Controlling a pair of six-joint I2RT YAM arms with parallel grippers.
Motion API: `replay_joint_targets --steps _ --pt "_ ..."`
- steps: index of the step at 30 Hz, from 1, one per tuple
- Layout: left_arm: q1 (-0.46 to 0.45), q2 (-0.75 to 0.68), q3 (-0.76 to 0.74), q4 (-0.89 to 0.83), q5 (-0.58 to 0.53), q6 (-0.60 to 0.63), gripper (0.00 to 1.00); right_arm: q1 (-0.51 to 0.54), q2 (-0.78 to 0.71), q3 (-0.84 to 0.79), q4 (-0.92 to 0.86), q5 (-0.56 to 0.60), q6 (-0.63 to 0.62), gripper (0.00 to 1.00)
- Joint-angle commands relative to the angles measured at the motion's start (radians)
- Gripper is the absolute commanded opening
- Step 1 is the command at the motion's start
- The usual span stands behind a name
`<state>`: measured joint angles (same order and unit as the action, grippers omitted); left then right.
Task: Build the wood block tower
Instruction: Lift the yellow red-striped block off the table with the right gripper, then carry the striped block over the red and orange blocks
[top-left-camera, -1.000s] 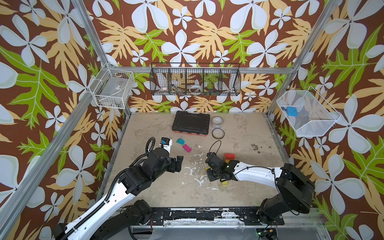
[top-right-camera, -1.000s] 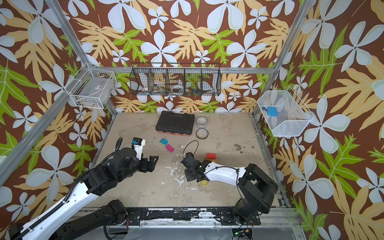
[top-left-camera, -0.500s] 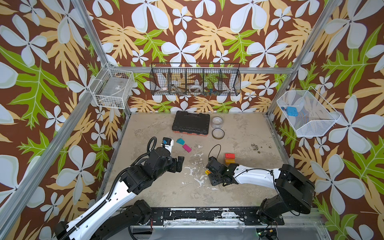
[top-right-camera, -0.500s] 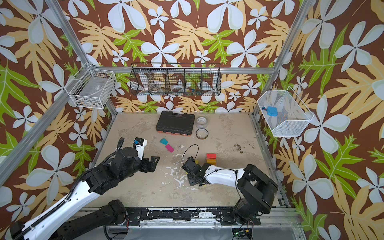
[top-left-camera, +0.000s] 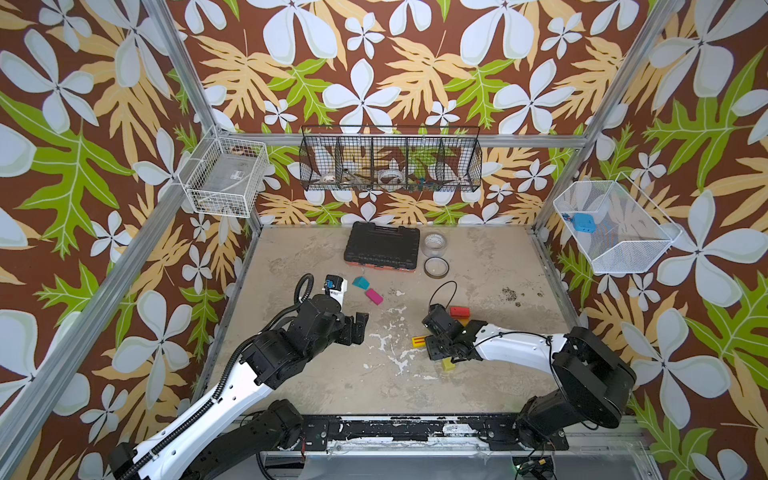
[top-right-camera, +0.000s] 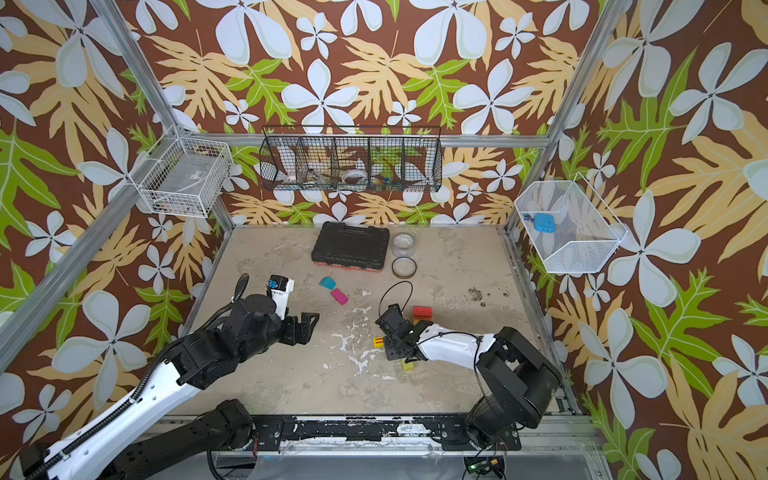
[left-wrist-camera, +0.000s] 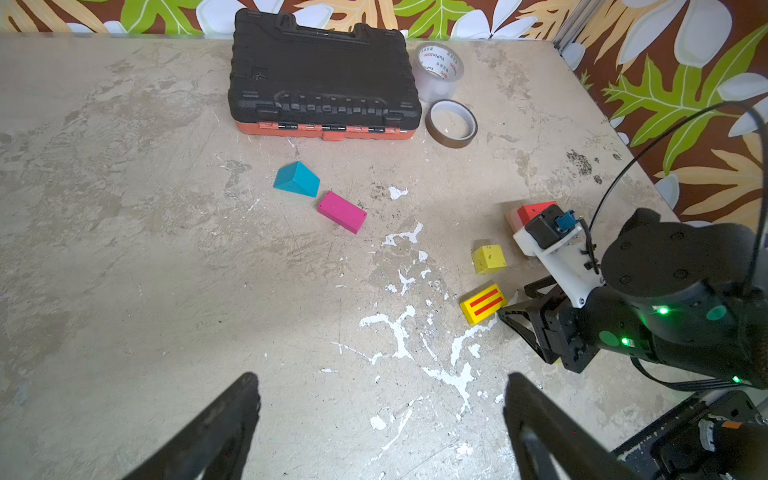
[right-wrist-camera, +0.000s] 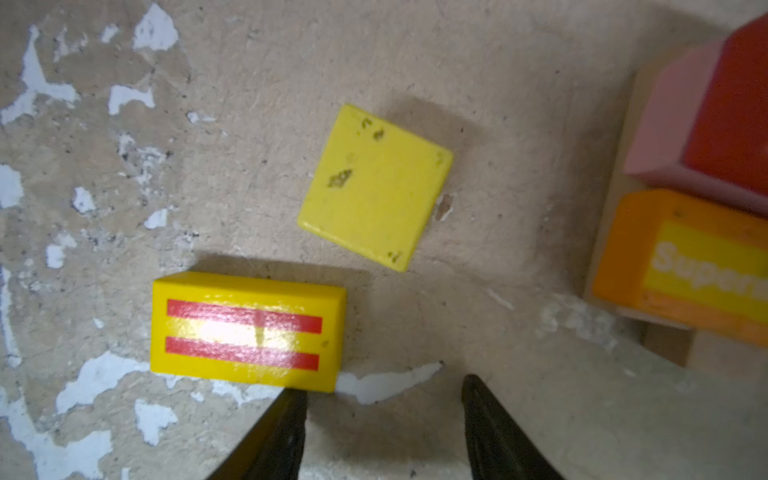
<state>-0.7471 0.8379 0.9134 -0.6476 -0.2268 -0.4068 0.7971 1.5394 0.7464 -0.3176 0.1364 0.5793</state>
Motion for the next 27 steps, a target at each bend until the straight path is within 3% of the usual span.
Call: replay_joint_targets --steps 1,5,10,13,17,27 --pt "0.002 0.003 -0.002 0.017 -0.002 0.005 0.93 0.029 -0.017 0.002 0.018 -0.06 0.002 0.73" --pt "0.002 0.01 -0.002 0.017 0.0 0.005 0.93 0.086 -0.016 0.017 0.056 -0.069 0.014 0.91" --pt "0.002 0.007 -0.001 0.017 0.0 0.006 0.93 0.086 0.082 0.096 0.014 -0.012 0.021 0.95" --pt "0.002 0.007 -0.002 0.017 -0.002 0.005 0.93 0.085 0.136 0.14 0.002 -0.006 0.039 0.92" --pt "0.002 0.01 -0.001 0.017 0.001 0.005 0.93 0.085 0.179 0.177 -0.019 0.013 0.049 0.79" --pt "0.002 0.011 -0.002 0.019 0.004 0.006 0.93 0.085 0.151 0.154 -0.046 0.044 0.067 0.59"
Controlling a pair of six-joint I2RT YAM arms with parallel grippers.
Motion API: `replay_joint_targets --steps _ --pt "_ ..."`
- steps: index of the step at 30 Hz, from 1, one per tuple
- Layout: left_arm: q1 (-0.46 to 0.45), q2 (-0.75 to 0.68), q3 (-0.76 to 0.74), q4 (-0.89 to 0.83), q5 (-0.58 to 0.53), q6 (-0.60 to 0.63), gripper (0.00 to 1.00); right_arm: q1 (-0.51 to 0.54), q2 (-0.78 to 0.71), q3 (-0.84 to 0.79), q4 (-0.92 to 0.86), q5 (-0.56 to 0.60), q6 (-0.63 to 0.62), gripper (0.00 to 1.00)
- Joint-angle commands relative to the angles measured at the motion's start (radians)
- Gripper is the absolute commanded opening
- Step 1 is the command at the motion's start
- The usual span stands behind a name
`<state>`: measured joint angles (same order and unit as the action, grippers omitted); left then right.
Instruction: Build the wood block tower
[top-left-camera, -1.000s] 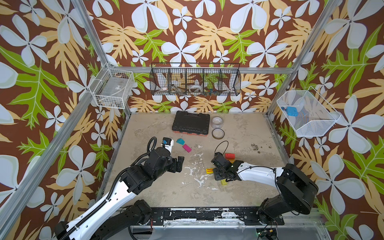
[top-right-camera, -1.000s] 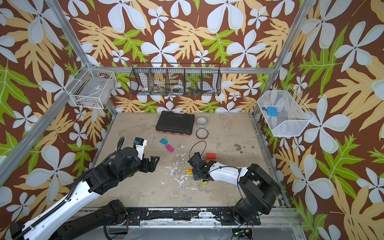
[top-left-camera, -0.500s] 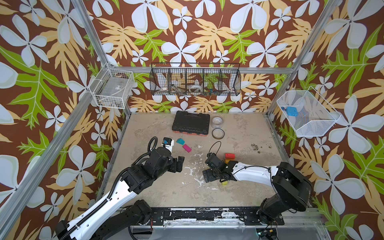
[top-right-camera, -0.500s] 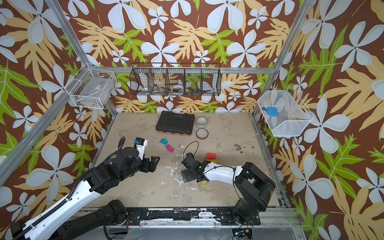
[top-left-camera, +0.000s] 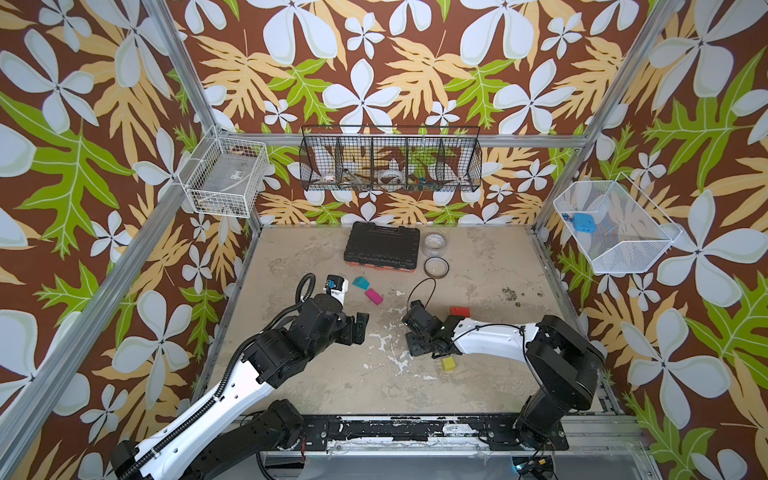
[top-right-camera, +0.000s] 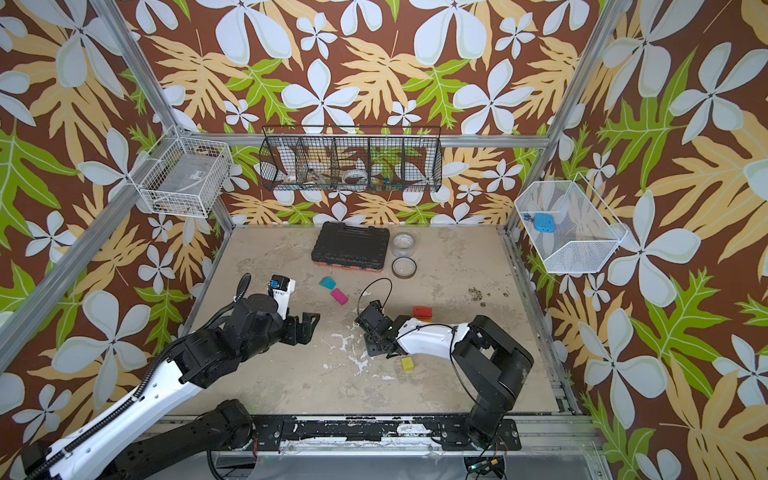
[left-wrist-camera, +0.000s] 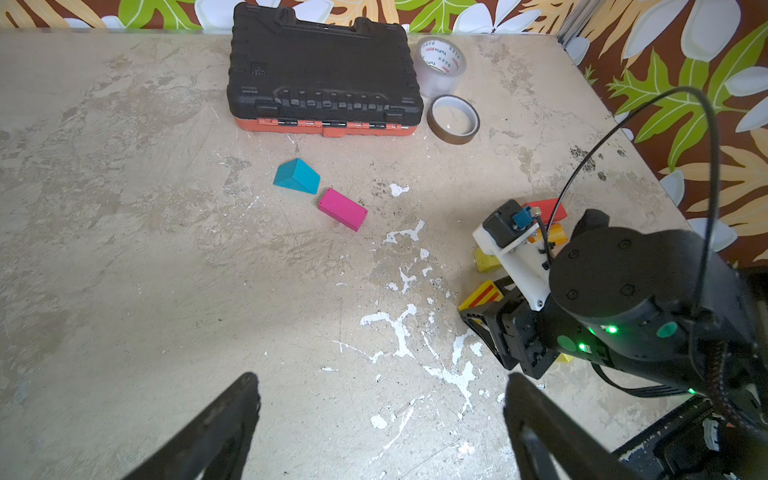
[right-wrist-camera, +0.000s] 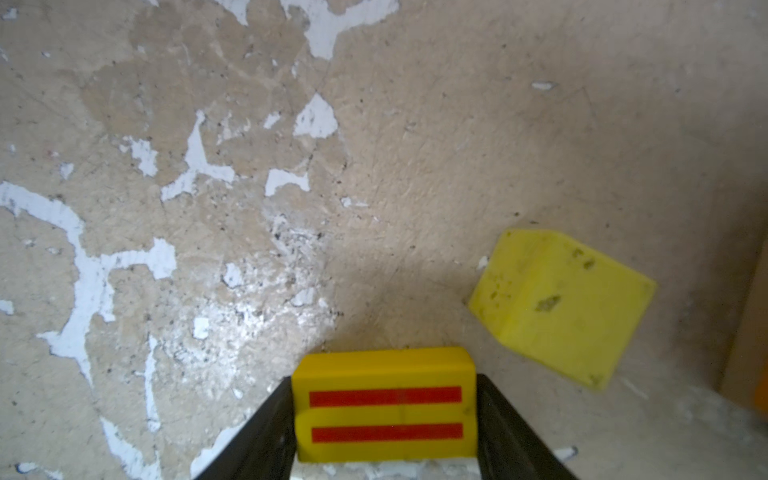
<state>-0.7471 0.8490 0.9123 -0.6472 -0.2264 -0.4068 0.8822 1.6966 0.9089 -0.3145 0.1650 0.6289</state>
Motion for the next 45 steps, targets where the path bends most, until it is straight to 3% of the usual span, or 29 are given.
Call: replay_joint_targets --steps 1,4,11,18,24,45 --pt "0.003 -0.001 0.0 0.018 0.005 0.006 0.93 0.0 -0.011 -0.011 -0.049 0.022 0.016 0.56" --pt "0.002 -0.002 -0.001 0.018 0.002 0.006 0.93 0.0 -0.025 -0.004 -0.061 0.028 0.015 0.45" --pt "0.002 -0.001 -0.001 0.019 0.004 0.006 0.93 -0.04 -0.163 -0.012 -0.118 0.092 -0.001 0.43" --pt "0.002 0.011 -0.009 0.044 0.098 0.032 0.93 -0.248 -0.338 -0.09 -0.111 0.036 -0.053 0.38" --pt "-0.006 0.075 -0.005 0.04 0.121 0.038 0.91 -0.388 -0.373 -0.132 -0.091 -0.04 -0.099 0.36" --pt "-0.015 0.043 -0.01 0.049 0.152 0.047 0.91 -0.407 -0.265 -0.112 -0.055 -0.039 -0.124 0.4"
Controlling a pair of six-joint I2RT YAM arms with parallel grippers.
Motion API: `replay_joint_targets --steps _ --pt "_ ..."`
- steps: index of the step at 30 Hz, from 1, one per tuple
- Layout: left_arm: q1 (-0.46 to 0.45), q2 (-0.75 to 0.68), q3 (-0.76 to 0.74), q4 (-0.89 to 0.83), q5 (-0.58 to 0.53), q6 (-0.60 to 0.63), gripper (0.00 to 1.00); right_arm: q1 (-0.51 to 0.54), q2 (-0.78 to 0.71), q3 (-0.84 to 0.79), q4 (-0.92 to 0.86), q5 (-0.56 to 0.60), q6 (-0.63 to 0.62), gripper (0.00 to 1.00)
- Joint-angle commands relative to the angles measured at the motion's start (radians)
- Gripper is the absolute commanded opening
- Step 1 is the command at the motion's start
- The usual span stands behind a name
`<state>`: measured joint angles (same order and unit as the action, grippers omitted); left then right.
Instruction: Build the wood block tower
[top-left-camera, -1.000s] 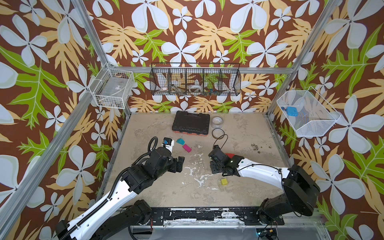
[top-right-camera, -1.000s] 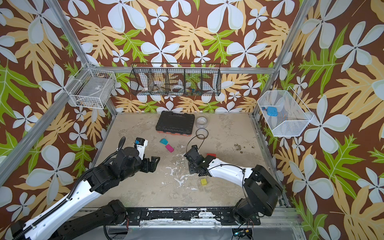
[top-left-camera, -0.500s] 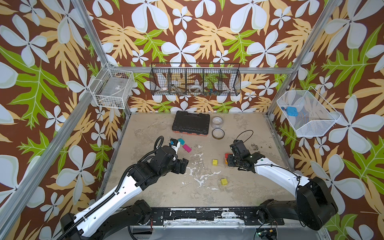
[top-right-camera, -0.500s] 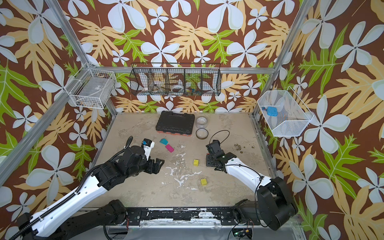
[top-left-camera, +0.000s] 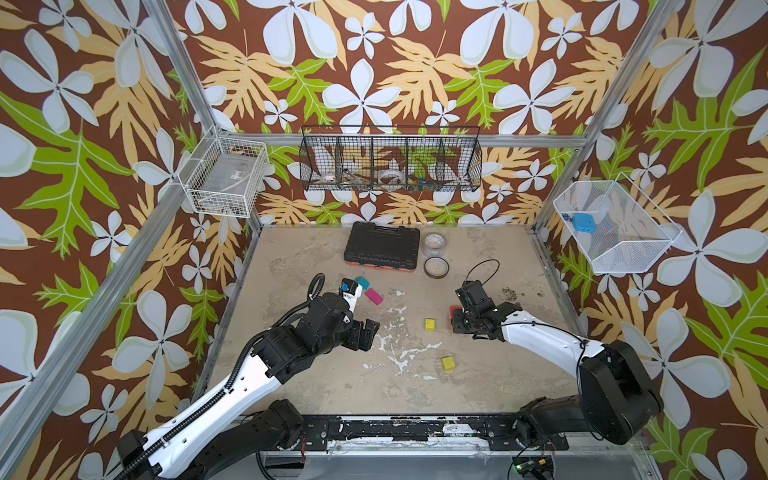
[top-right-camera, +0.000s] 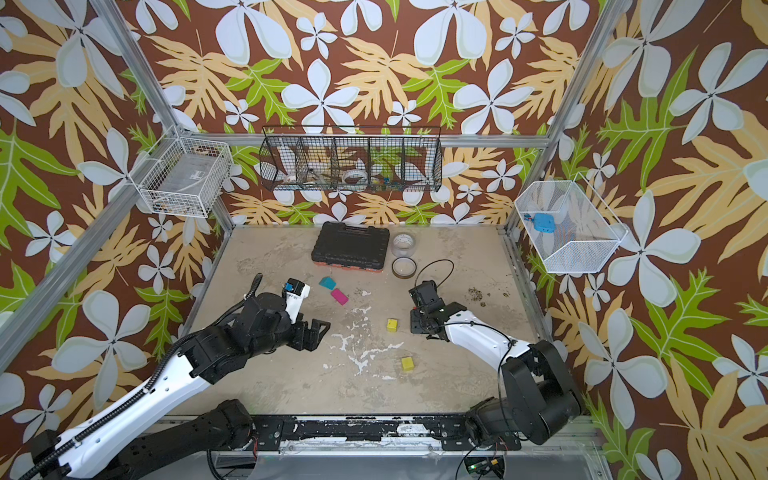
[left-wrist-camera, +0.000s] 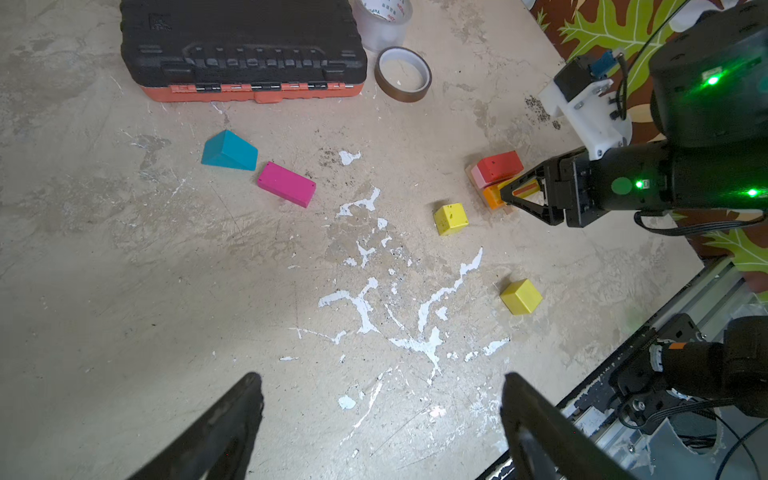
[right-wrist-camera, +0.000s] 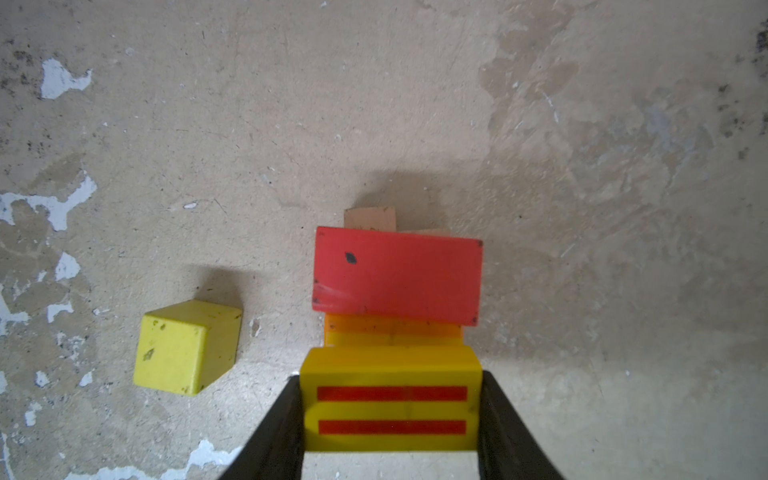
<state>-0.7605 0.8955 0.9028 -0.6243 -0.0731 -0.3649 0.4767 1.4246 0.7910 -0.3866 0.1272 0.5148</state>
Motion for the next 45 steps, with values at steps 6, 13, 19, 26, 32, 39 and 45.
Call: replay_joint_targets --steps 6,13,19,26,32,39,45 --pt "-0.002 -0.011 -0.002 0.028 -0.012 0.001 0.91 -0.001 0.021 0.013 0.017 0.007 -0.017 0.45" --pt "-0.002 -0.008 -0.001 0.026 -0.014 0.001 0.91 -0.004 0.04 0.019 0.021 0.012 -0.018 0.48" --pt "-0.002 -0.009 -0.002 0.026 -0.014 0.001 0.91 -0.008 0.049 0.018 0.026 0.012 -0.021 0.52" --pt "-0.002 -0.011 -0.002 0.026 -0.014 0.001 0.91 -0.009 0.05 0.024 0.02 0.02 -0.023 0.66" --pt "-0.002 -0.01 -0.002 0.026 -0.014 0.001 0.91 -0.009 0.041 0.019 0.015 0.016 -0.018 0.81" --pt "-0.002 -0.013 -0.002 0.027 -0.013 0.001 0.91 -0.009 0.005 -0.016 0.031 0.003 -0.013 0.9" --pt "-0.002 -0.016 -0.002 0.027 -0.014 0.001 0.91 -0.009 0.048 -0.016 0.042 0.008 -0.01 0.87"
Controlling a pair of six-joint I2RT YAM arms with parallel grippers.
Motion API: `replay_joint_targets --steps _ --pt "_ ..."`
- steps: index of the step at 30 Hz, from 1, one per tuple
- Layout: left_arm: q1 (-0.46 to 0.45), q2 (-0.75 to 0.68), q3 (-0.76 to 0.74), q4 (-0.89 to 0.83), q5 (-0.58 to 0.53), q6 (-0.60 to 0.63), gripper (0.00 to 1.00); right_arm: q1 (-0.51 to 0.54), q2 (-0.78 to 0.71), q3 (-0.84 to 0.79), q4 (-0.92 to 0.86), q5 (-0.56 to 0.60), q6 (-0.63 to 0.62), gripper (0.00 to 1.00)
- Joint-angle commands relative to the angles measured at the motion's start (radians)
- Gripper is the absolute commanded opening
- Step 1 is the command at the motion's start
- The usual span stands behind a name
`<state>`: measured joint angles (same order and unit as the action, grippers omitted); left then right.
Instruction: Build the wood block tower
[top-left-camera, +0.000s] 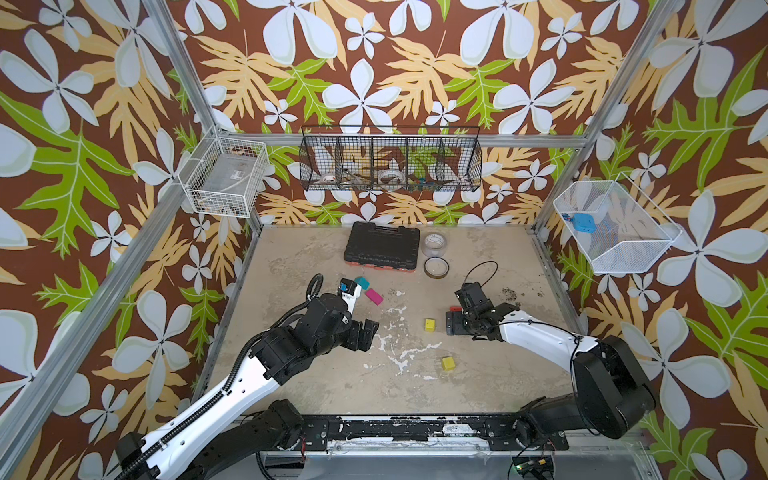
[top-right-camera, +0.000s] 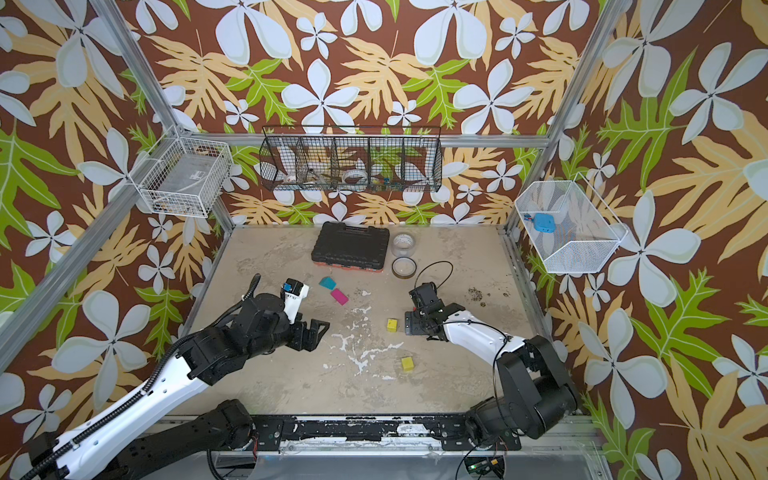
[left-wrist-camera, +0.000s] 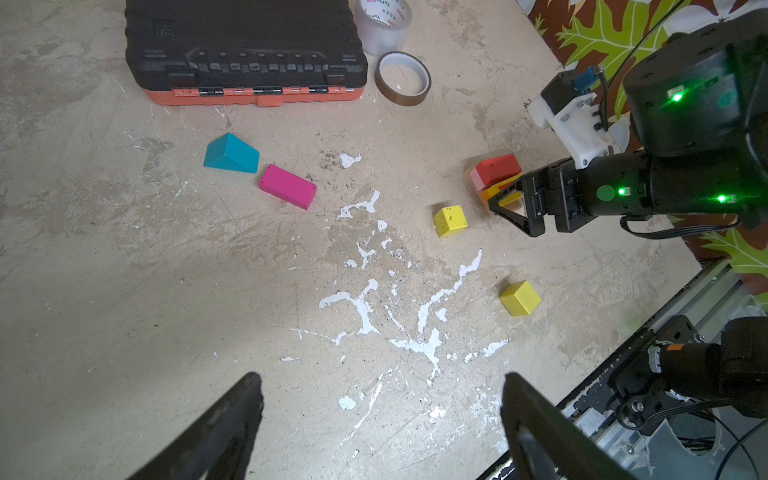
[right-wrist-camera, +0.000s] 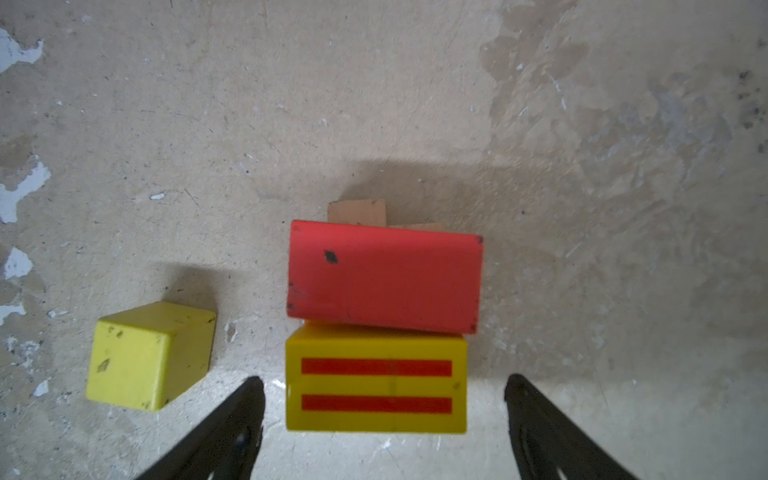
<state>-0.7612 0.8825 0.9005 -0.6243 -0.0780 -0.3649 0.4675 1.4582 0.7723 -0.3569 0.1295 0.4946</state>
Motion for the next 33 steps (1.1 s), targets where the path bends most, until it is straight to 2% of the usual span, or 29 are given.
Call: replay_joint_targets --steps 1,4,9,23,29,33 --pt "-0.001 -0.003 -0.001 0.026 -0.009 0.001 0.91 0.0 0.02 0.004 0.015 0.005 0.01 0.85" --pt "-0.001 -0.005 -0.001 0.028 -0.009 0.001 0.91 0.0 0.03 0.005 0.021 0.008 0.012 0.79" --pt "-0.001 -0.005 -0.001 0.028 -0.008 0.001 0.91 0.001 0.037 0.002 0.024 0.019 0.011 0.74" --pt "0.0 -0.007 -0.001 0.028 -0.007 0.001 0.91 -0.009 0.045 0.002 0.027 0.017 0.009 0.71" --pt "-0.001 -0.009 0.0 0.028 -0.006 0.001 0.91 -0.01 0.016 0.014 0.027 -0.009 0.002 0.91" --pt "-0.001 -0.01 -0.001 0.027 -0.005 0.001 0.91 -0.012 0.029 0.053 0.008 0.004 -0.003 0.96"
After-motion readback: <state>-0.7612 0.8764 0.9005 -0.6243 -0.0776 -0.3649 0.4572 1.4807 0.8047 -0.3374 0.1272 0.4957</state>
